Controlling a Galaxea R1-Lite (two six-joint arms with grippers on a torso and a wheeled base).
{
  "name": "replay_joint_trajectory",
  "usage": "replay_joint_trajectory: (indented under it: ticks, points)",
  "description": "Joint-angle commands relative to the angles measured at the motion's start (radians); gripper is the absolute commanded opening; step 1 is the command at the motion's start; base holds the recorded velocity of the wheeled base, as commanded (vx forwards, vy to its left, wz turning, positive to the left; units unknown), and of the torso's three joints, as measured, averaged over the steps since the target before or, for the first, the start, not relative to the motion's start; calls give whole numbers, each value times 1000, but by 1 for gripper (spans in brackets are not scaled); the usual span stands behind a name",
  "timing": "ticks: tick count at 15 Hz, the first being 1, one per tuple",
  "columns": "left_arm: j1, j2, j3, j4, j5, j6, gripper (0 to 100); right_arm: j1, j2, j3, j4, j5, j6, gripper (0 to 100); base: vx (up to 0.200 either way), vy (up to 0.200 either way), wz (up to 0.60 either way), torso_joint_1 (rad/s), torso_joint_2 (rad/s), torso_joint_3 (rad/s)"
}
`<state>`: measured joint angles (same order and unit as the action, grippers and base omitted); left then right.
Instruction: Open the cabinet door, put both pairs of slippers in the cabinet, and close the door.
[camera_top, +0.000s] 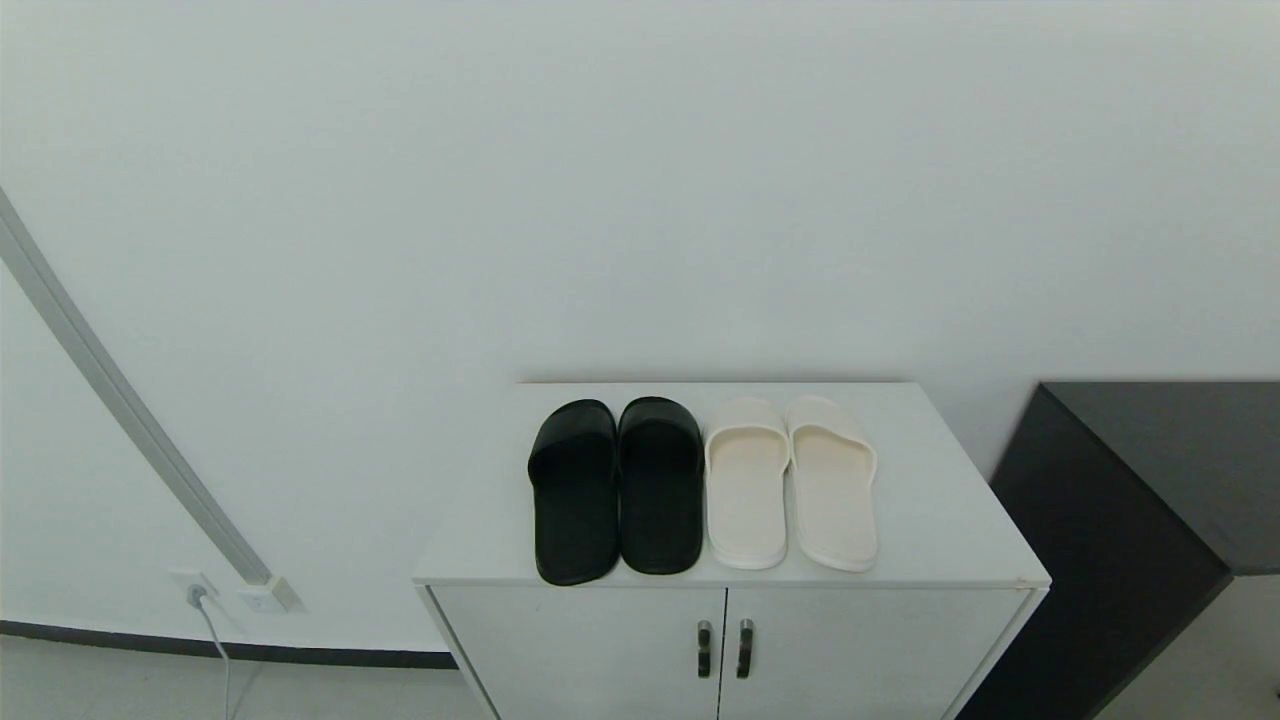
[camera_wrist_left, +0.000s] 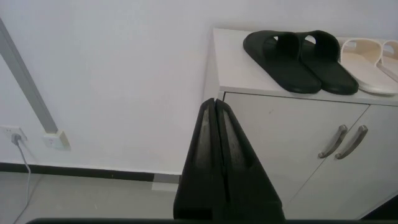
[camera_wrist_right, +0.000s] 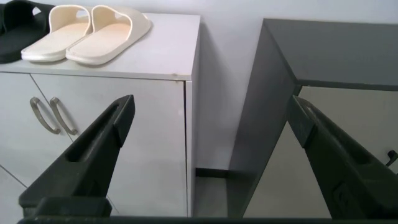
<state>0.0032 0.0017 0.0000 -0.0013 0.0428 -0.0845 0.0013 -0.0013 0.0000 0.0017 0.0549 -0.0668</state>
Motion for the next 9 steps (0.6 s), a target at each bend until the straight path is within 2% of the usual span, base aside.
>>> replay_joint_trajectory:
  ticks: [1,7,8,9]
  points:
    - [0,0,0,0,0,-1,0,0,1,0,-3,3,-16,100,0,0,0,0,0,0]
    - [0,0,0,1,-3,0,0,-3,4,0,-3,10,-21,100,0,0,0,0,0,0]
    - [0,0,0,1,-4,0,0,-3,15,-61,-28,-3,-4,100,0,0,0,0,0,0]
    - [0,0,0,1,-6,2,0,-1,93,-291,1,-1,101,100,0,0,0,0,0,0]
